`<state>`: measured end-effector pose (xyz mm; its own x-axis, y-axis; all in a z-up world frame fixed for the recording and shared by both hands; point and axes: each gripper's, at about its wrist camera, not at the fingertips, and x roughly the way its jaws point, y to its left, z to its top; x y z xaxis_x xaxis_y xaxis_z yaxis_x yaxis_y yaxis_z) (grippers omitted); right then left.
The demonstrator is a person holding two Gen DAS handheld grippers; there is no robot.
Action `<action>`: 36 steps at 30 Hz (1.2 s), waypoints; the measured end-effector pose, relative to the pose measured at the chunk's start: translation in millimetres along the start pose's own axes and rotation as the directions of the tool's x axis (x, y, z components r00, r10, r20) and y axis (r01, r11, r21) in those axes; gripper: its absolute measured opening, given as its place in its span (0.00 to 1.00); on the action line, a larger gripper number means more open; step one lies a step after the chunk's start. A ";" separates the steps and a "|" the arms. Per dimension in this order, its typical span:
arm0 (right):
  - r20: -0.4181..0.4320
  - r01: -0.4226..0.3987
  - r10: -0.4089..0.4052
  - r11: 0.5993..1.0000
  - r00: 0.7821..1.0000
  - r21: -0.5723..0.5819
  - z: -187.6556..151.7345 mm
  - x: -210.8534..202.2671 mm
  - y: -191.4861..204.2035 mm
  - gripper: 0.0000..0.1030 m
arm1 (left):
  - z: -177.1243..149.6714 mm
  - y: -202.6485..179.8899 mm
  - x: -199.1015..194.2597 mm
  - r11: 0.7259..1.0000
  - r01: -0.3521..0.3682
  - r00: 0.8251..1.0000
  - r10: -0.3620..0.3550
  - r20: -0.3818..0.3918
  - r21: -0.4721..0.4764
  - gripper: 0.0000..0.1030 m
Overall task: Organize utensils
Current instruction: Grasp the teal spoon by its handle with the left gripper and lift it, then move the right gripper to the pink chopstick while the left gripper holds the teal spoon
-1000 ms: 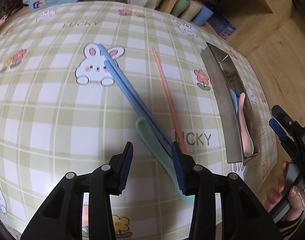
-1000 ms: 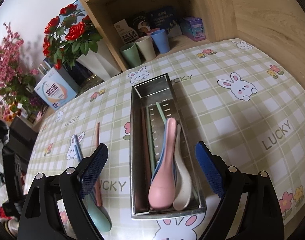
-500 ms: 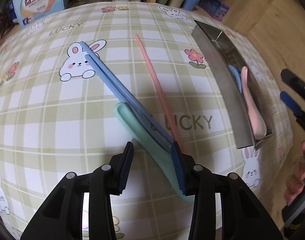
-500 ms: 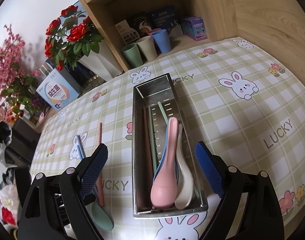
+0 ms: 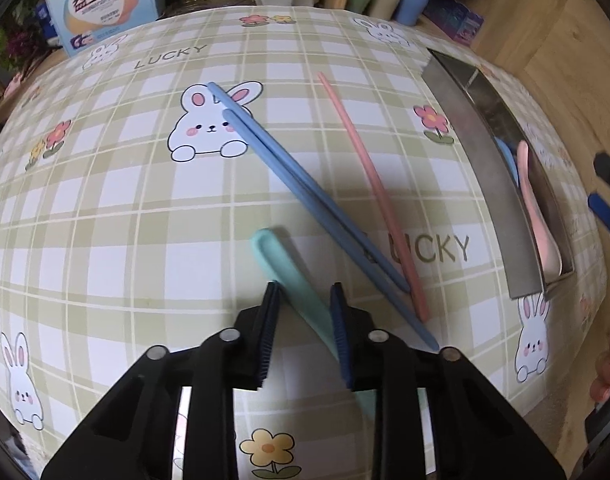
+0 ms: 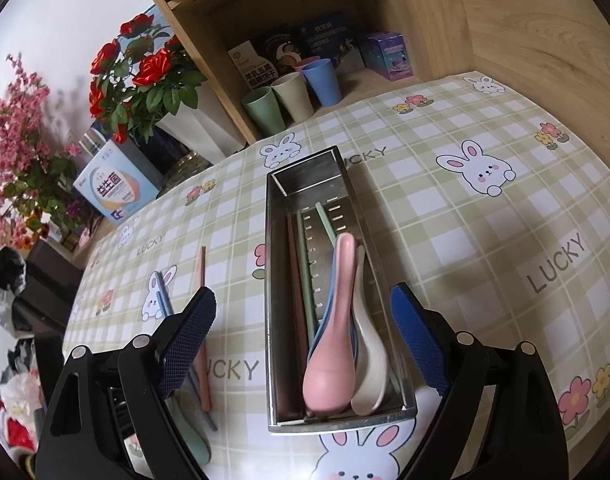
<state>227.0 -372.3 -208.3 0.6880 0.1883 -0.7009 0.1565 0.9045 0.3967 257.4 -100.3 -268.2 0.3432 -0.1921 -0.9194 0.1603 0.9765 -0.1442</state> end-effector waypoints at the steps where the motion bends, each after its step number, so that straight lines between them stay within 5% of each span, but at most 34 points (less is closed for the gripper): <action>1: -0.002 0.000 0.000 1.000 1.000 0.000 -0.3 0.0 0.5 0.84 | 0.9 1.6 0.2 1.000 0.013 1.000 -0.013 0.001 -0.005 0.15; 16: -0.008 0.000 0.000 1.000 1.000 -0.009 -3.0 -0.3 6.1 0.84 | 6.0 29.5 -7.9 0.998 0.046 0.999 -0.047 0.022 0.037 0.14; 27: -0.047 -0.039 0.035 0.995 0.998 -0.090 -12.3 6.0 36.9 0.84 | -19.6 14.4 -7.9 0.989 -0.038 0.998 0.030 0.060 0.143 0.19; 33: -0.088 -0.079 0.066 0.984 0.994 -0.158 -24.6 10.9 59.4 0.83 | -23.0 27.4 -15.1 0.997 0.024 0.995 -0.031 0.094 0.071 0.14; 36: -0.122 -0.096 0.071 0.971 0.990 -0.219 -31.3 15.0 74.5 0.65 | -24.9 37.9 -25.1 0.997 0.076 0.987 -0.079 0.141 0.024 0.06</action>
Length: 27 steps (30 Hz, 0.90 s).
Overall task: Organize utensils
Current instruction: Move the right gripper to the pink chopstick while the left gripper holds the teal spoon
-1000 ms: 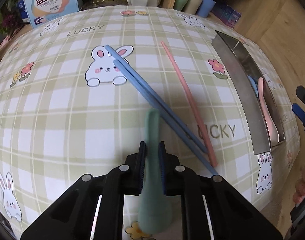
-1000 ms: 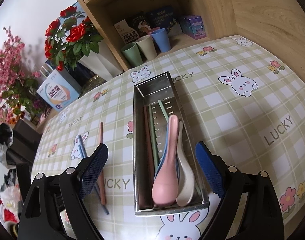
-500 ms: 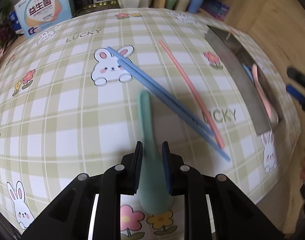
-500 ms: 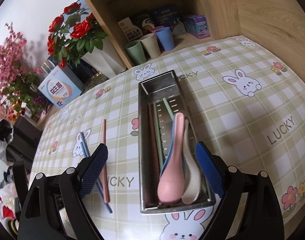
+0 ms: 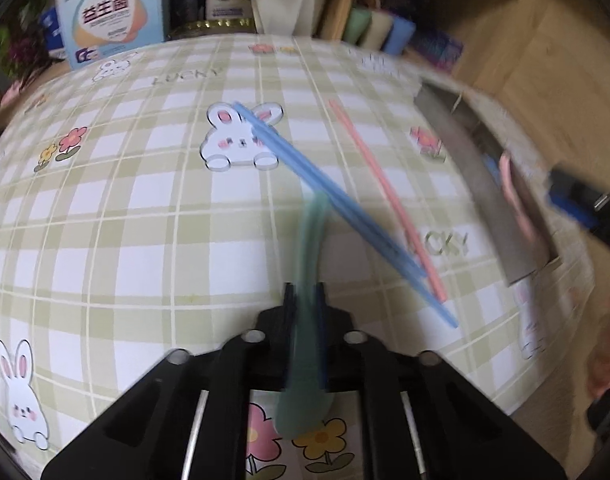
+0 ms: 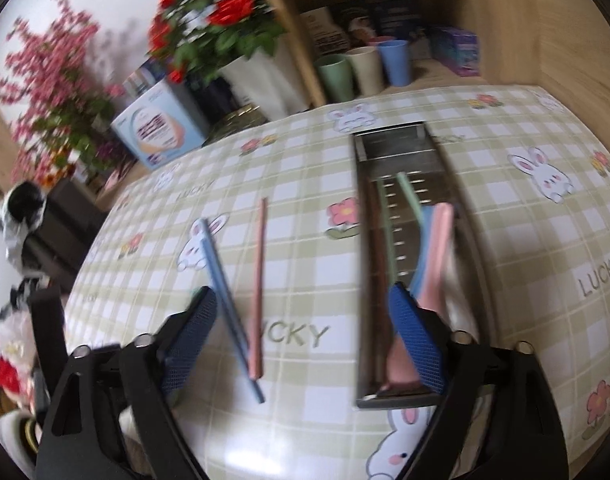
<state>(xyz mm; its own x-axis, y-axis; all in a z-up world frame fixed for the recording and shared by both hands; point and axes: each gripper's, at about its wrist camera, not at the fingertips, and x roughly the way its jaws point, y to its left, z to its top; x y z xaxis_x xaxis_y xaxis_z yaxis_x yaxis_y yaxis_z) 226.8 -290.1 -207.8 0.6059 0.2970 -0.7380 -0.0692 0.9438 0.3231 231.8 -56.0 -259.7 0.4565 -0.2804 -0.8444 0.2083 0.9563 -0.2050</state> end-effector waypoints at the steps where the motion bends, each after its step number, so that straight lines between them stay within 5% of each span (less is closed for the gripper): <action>1: -0.011 -0.001 0.001 1.000 1.000 -0.013 -0.5 2.6 3.6 0.57 | 0.6 2.8 -1.5 1.000 0.002 1.000 -0.002 0.007 -0.009 0.06; 5: -0.057 -0.004 0.000 0.998 0.998 -0.057 -4.6 15.2 18.1 0.41 | -0.2 9.7 -1.2 0.999 0.030 0.999 -0.030 0.021 -0.020 0.06; 18: -0.105 0.044 -0.054 0.995 0.993 -0.092 -11.6 30.3 41.0 0.41 | -7.2 9.8 2.5 0.989 0.148 0.988 -0.147 -0.034 0.013 0.07; 27: -0.138 0.020 -0.034 0.995 0.990 -0.100 -21.5 34.4 40.7 0.41 | -8.0 2.8 4.4 0.989 0.139 0.989 -0.137 -0.053 0.041 0.09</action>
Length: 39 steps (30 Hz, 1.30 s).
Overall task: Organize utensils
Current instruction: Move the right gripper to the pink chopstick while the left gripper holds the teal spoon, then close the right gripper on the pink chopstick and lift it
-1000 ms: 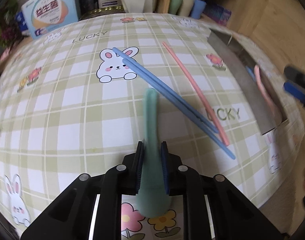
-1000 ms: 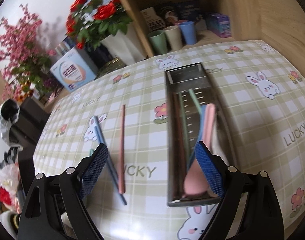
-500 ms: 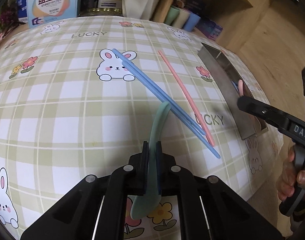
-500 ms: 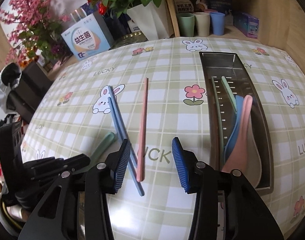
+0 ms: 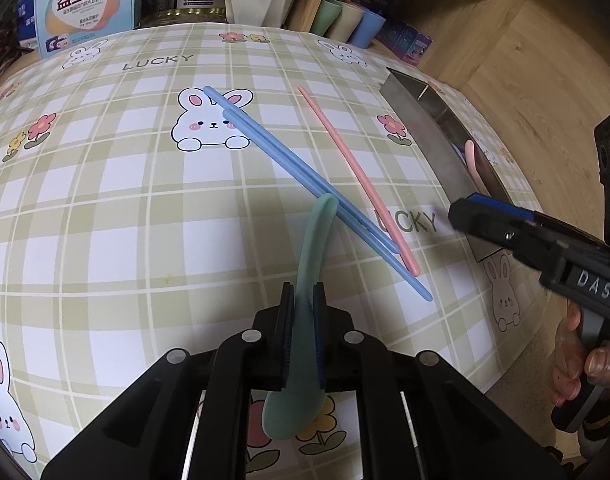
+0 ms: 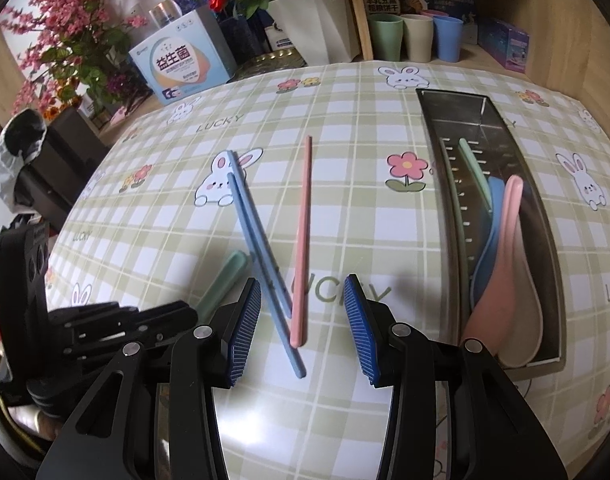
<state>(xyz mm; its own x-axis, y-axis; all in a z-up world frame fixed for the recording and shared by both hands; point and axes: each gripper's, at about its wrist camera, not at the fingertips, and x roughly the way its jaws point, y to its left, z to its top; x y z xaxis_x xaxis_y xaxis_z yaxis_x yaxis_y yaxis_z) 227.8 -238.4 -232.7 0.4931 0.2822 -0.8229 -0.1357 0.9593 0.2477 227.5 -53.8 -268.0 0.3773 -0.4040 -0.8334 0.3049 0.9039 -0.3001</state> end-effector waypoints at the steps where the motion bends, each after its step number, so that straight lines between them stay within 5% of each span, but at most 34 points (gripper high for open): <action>1: -0.004 -0.003 0.003 1.000 1.000 0.010 -1.3 1.1 -2.2 0.41 | 0.1 -1.6 2.1 1.000 -0.011 1.000 0.011 -0.008 0.009 0.11; 11: 0.015 -0.036 0.035 0.998 0.999 0.042 -2.3 -2.2 -9.7 0.41 | -0.8 -15.9 6.3 0.988 -0.099 0.995 0.101 -0.016 0.116 0.14; 17: 0.042 -0.048 0.046 0.997 0.998 0.065 -1.2 -9.7 -17.9 0.41 | 5.1 -19.9 -10.4 0.973 -0.190 0.981 0.184 0.057 0.131 0.04; 39: 0.059 -0.079 0.073 0.991 0.996 0.108 -1.9 -11.2 -30.4 0.41 | -0.6 -14.0 4.9 0.969 -0.187 0.981 0.193 -0.021 0.159 0.07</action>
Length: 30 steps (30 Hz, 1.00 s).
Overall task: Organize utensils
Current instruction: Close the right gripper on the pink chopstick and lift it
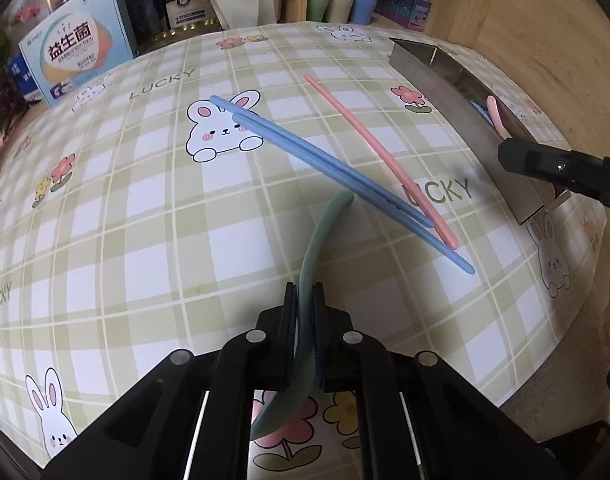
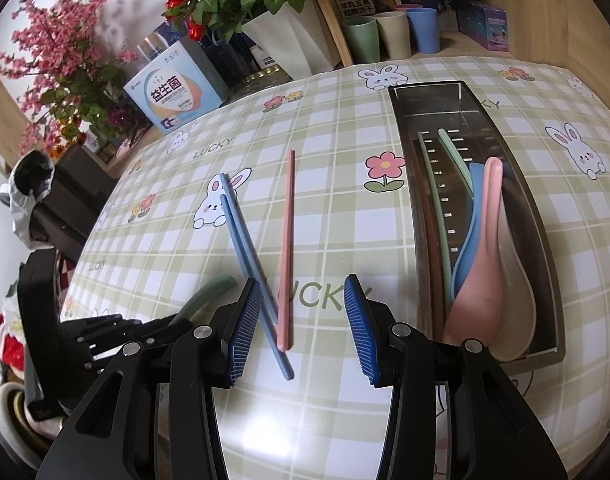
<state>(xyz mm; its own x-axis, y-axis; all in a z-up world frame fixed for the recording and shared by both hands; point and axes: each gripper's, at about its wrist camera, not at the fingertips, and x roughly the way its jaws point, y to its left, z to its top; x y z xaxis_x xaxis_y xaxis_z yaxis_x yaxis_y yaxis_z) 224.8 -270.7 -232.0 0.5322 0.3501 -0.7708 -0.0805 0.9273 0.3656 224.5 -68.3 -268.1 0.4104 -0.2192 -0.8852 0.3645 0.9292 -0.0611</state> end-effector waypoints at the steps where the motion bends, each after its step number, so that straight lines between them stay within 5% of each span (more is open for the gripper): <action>1: -0.003 -0.001 0.001 1.000 1.000 0.000 -0.2 0.5 -0.2 0.41 | -0.1 1.4 -0.3 1.000 0.004 1.000 -0.004 0.003 -0.011 0.07; 6: -0.008 -0.003 0.003 1.000 1.000 -0.010 -2.3 1.3 0.4 0.41 | -0.2 19.5 -5.1 0.991 0.012 0.999 -0.006 0.048 -0.131 0.07; 13: -0.062 0.000 -0.004 0.998 0.998 -0.069 2.0 25.1 12.8 0.27 | -4.9 66.2 -25.4 0.939 0.026 0.987 0.029 0.156 -0.343 0.07; 27: -0.081 0.154 -0.170 0.972 0.982 -0.176 26.9 97.7 42.0 0.22 | -15.5 93.4 -29.8 0.909 0.063 0.976 0.030 0.214 -0.413 0.07; 30: -0.063 0.198 -0.215 0.959 0.975 -0.204 28.3 101.4 48.1 0.15 | -16.2 93.0 -29.4 0.911 0.066 0.974 0.029 0.223 -0.408 0.07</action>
<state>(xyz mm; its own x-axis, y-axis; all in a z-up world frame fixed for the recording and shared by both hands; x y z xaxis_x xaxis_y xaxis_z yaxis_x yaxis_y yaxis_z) 298.7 -194.3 -277.8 0.4830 0.1502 -0.8627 -0.1435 0.9854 0.0912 232.8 29.3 -255.2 0.5972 -0.2531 -0.7611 0.0181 0.9529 -0.3026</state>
